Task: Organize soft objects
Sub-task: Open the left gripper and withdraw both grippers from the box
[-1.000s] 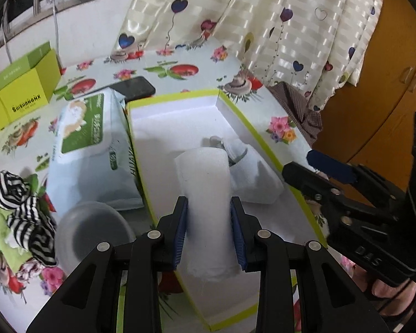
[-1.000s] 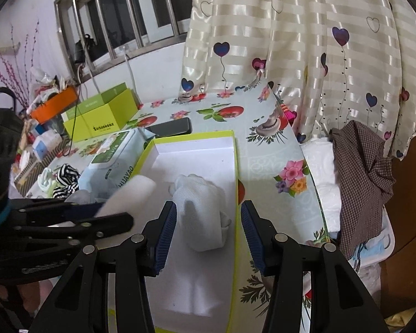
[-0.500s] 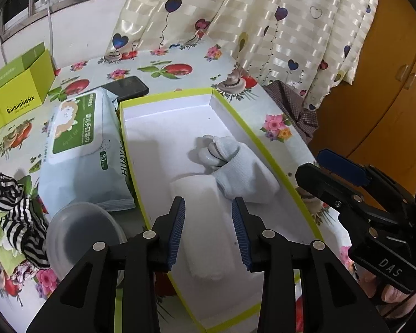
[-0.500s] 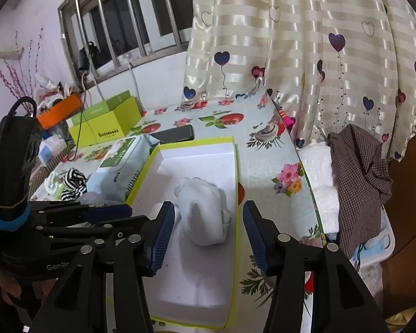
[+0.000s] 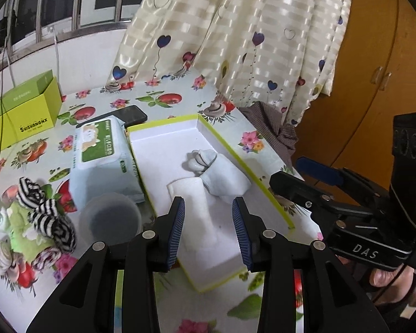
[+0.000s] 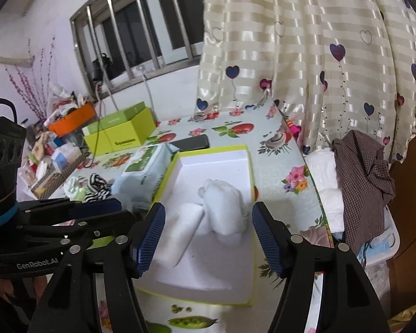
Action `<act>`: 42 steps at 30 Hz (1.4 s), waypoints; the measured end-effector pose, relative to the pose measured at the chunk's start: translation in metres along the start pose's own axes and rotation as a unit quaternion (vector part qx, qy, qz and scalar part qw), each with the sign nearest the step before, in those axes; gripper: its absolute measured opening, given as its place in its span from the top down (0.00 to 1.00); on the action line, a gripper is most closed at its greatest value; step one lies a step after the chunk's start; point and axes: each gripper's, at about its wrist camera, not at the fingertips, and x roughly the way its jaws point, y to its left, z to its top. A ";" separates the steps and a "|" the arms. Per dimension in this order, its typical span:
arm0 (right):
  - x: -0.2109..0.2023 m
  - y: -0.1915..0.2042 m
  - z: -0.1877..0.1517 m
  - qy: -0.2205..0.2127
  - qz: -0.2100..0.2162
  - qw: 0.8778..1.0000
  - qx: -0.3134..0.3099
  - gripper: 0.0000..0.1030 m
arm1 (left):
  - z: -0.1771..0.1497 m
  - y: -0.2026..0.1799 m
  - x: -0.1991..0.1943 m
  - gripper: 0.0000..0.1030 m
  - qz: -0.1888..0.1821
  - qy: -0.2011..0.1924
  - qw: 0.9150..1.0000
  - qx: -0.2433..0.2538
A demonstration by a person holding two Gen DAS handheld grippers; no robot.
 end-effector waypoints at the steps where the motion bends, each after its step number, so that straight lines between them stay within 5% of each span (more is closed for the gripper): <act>1: -0.002 0.003 -0.001 0.000 0.002 1.000 -0.003 0.36 | -0.002 0.002 -0.005 0.59 0.000 -0.003 1.000 -0.001; 19: -0.020 0.064 -0.026 0.025 0.016 0.996 -0.089 0.35 | -0.054 0.039 -0.071 0.55 0.027 -0.043 0.999 -0.003; 27: -0.021 0.085 -0.040 0.046 0.035 0.992 -0.114 0.35 | -0.077 0.051 -0.081 0.55 0.016 -0.039 0.999 0.014; 42: -0.009 0.102 -0.045 0.065 0.055 0.987 -0.133 0.35 | -0.105 0.092 -0.082 0.55 0.051 -0.018 0.999 0.005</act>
